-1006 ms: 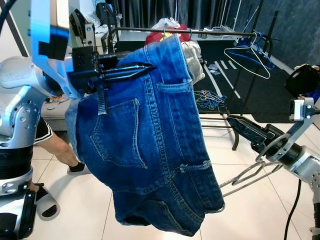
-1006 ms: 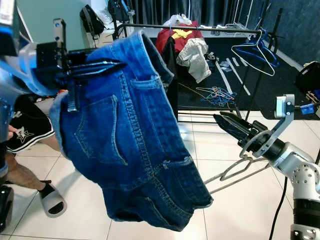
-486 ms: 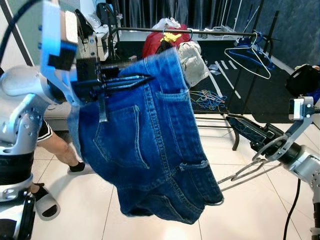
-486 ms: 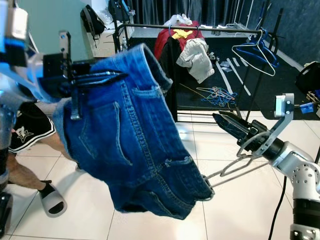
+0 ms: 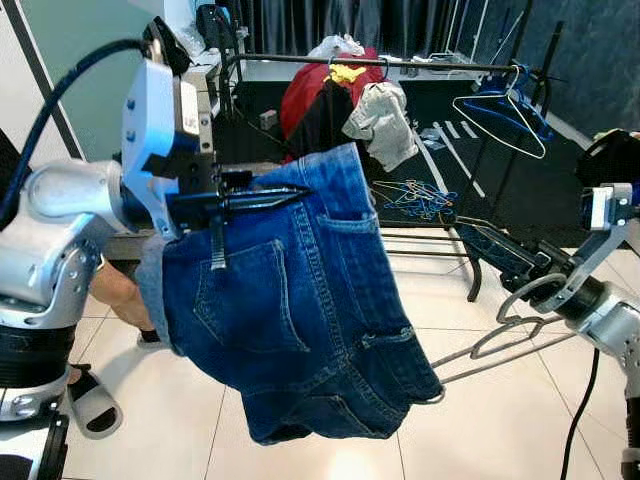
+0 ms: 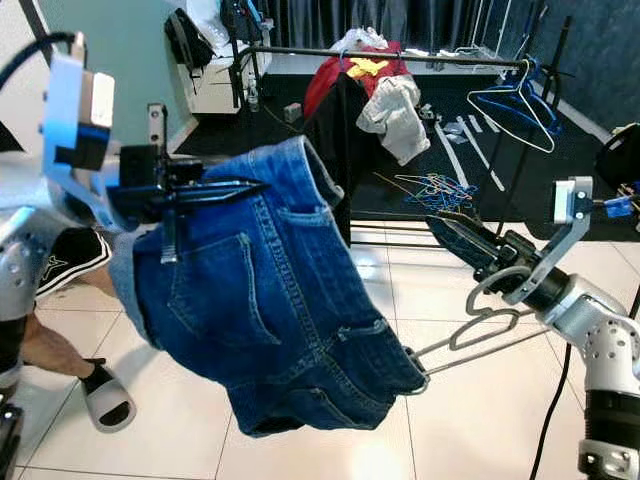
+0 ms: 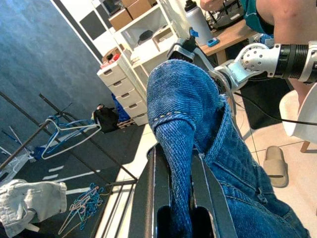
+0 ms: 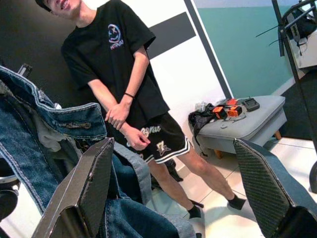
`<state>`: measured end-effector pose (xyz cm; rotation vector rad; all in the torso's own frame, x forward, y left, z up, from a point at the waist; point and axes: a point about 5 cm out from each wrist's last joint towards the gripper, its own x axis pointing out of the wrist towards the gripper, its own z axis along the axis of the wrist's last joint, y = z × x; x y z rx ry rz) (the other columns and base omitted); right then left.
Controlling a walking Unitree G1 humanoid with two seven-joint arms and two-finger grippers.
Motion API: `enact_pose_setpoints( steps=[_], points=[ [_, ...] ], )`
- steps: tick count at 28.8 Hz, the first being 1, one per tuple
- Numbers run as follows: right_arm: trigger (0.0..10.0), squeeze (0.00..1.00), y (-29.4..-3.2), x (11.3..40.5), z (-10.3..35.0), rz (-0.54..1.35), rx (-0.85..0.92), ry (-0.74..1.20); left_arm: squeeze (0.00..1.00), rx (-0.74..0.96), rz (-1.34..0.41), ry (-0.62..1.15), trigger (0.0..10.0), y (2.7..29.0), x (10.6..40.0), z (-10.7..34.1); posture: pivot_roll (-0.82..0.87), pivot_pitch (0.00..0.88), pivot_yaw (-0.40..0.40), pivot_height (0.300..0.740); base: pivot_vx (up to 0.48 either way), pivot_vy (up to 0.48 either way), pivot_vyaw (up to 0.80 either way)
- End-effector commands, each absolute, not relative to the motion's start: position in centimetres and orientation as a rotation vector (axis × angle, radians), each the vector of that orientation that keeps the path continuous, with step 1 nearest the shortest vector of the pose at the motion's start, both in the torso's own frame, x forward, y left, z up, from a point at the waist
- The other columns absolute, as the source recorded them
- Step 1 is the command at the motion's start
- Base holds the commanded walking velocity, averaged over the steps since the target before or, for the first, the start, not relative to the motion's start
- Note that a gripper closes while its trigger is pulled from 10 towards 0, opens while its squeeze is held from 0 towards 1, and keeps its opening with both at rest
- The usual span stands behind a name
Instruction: Hang hanger
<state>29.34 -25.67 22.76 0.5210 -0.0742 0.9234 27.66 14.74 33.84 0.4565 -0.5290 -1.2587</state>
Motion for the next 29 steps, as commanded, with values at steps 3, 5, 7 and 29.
enact_pose_setpoints(
  steps=[3, 5, 7, 29],
  points=[
    [10.0, 0.0, -25.6, 29.4, 23.3, 0.928, 0.515, -0.097, 0.0, 0.421, -1.265, -0.602, 0.0, 14.4, 27.0, 34.9, -0.13, 0.0, 0.004, 0.74, 0.0, 0.0, 0.0],
    [10.0, 0.0, -25.5, 29.4, 23.2, 0.927, 0.515, -0.093, 0.0, 0.391, -1.268, -0.64, 0.0, 14.3, 26.7, 35.5, -0.13, 0.0, 0.004, 0.74, 0.0, 0.0, 0.0],
    [10.0, 0.0, -25.5, 29.4, 23.2, 0.926, 0.514, -0.091, 0.0, 0.369, -1.27, -0.667, 0.0, 14.2, 26.6, 35.9, -0.13, 0.0, 0.004, 0.74, 0.0, 0.0, 0.0],
    [10.0, 0.0, -25.4, 29.4, 23.3, 0.933, 0.515, -0.091, 0.0, 0.327, -1.302, -0.69, 0.0, 13.7, 25.8, 36.3, -0.13, 0.0, 0.005, 0.74, 0.0, 0.0, 0.0]
  ],
)
